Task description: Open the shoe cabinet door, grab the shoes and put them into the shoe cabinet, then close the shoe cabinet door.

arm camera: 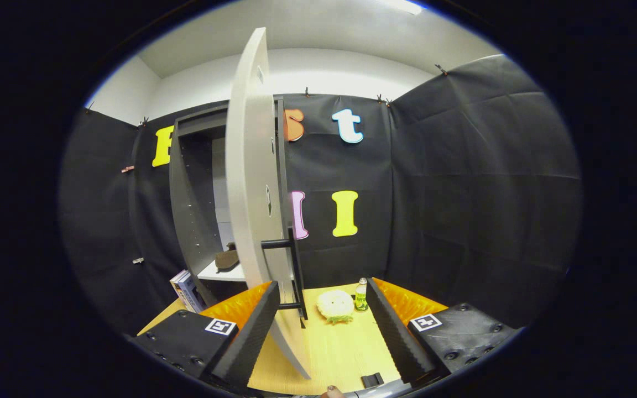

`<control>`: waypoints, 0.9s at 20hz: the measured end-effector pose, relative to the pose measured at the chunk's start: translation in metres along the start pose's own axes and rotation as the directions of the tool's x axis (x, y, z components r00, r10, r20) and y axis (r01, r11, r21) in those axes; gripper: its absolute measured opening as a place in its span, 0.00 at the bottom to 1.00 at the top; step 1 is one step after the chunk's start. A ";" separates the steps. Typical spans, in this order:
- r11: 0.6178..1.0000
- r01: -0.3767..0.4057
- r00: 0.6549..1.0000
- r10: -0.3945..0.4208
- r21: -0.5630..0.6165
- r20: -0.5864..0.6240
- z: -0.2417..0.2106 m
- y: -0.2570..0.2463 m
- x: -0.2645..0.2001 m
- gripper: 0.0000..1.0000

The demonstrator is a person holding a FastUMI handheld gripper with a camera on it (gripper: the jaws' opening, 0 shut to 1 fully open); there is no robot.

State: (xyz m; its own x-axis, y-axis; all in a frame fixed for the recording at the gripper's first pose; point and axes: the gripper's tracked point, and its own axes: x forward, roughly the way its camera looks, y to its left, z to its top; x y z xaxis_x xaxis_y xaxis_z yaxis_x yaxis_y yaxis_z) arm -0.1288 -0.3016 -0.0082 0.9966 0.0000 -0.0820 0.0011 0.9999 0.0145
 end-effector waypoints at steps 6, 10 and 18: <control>0.998 -0.065 0.997 0.065 0.007 -0.032 -0.002 0.005 0.014 0.98; 0.994 -0.107 0.993 0.107 -0.008 -0.042 -0.003 0.030 0.016 0.97; 0.987 -0.161 0.986 0.161 -0.002 -0.035 -0.021 0.170 0.034 0.97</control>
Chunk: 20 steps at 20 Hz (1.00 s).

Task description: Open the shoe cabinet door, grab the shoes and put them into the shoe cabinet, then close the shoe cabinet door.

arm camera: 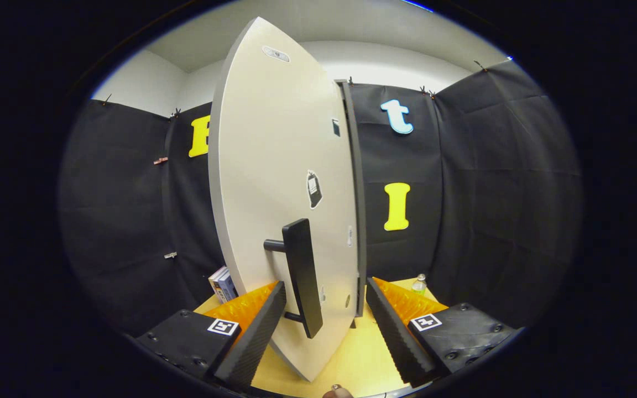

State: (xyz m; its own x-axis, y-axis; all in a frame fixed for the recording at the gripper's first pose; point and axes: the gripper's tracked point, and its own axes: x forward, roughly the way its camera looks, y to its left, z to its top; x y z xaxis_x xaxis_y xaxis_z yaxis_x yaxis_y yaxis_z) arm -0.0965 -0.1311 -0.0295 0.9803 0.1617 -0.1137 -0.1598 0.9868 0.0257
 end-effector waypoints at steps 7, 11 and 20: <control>0.999 -0.044 0.998 0.044 0.007 0.035 0.000 0.105 0.046 0.99; 0.998 -0.057 0.997 0.058 -0.005 0.041 0.000 0.141 0.058 0.99; 0.998 -0.048 0.997 0.050 -0.031 0.058 0.001 0.168 0.058 0.99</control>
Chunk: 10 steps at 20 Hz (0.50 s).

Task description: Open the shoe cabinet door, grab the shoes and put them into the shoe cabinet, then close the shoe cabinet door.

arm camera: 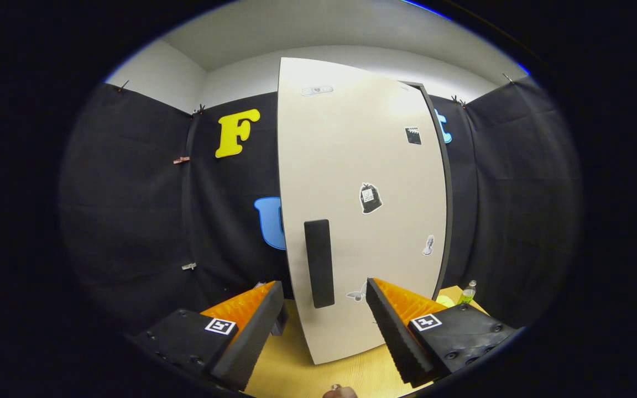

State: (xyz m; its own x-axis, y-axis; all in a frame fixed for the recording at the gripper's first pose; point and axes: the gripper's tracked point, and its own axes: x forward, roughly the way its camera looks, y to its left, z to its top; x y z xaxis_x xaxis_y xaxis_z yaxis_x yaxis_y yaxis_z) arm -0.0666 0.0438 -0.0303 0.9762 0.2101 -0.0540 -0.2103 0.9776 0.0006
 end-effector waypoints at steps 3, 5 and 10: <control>1.000 0.013 1.000 -0.013 -0.011 0.014 0.003 0.001 -0.005 0.99; 1.000 0.021 1.000 -0.020 -0.020 0.019 0.002 0.004 -0.006 0.99; 0.999 0.038 0.999 -0.037 -0.027 0.018 0.002 0.004 -0.006 0.98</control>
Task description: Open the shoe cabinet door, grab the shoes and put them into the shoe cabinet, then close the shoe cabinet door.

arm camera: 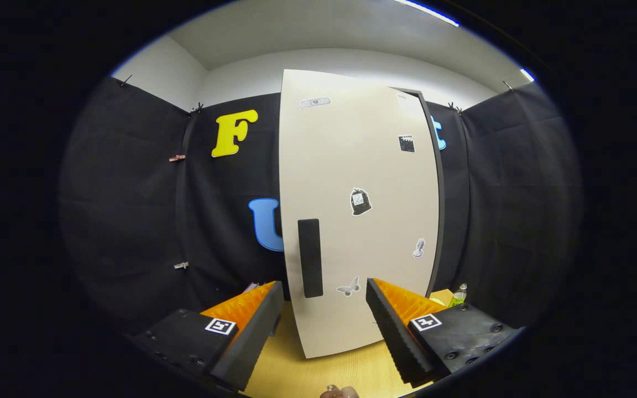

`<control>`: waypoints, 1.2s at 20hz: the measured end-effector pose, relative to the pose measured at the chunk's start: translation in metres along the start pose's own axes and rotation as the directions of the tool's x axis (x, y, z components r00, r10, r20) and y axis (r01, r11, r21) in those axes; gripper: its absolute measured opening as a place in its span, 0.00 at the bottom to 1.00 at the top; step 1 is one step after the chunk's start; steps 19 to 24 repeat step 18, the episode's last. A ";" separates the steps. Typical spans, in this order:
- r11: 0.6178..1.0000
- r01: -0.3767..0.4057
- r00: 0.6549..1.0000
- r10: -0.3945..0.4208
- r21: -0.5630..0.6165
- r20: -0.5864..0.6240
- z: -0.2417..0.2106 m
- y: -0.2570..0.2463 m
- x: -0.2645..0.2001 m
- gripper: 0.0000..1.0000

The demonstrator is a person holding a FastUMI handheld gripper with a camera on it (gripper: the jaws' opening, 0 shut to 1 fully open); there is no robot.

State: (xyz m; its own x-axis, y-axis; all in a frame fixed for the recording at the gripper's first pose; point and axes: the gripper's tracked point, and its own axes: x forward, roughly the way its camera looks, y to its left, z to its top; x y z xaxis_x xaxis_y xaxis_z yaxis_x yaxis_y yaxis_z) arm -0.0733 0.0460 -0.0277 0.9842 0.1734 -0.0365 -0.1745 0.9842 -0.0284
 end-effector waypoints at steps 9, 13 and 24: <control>1.000 0.008 1.000 -0.008 -0.013 0.006 0.001 0.000 -0.002 0.98; 1.000 0.023 1.000 -0.023 -0.010 0.004 0.001 -0.003 -0.003 0.98; 0.999 0.040 0.999 -0.040 -0.013 0.010 0.004 -0.005 -0.004 0.99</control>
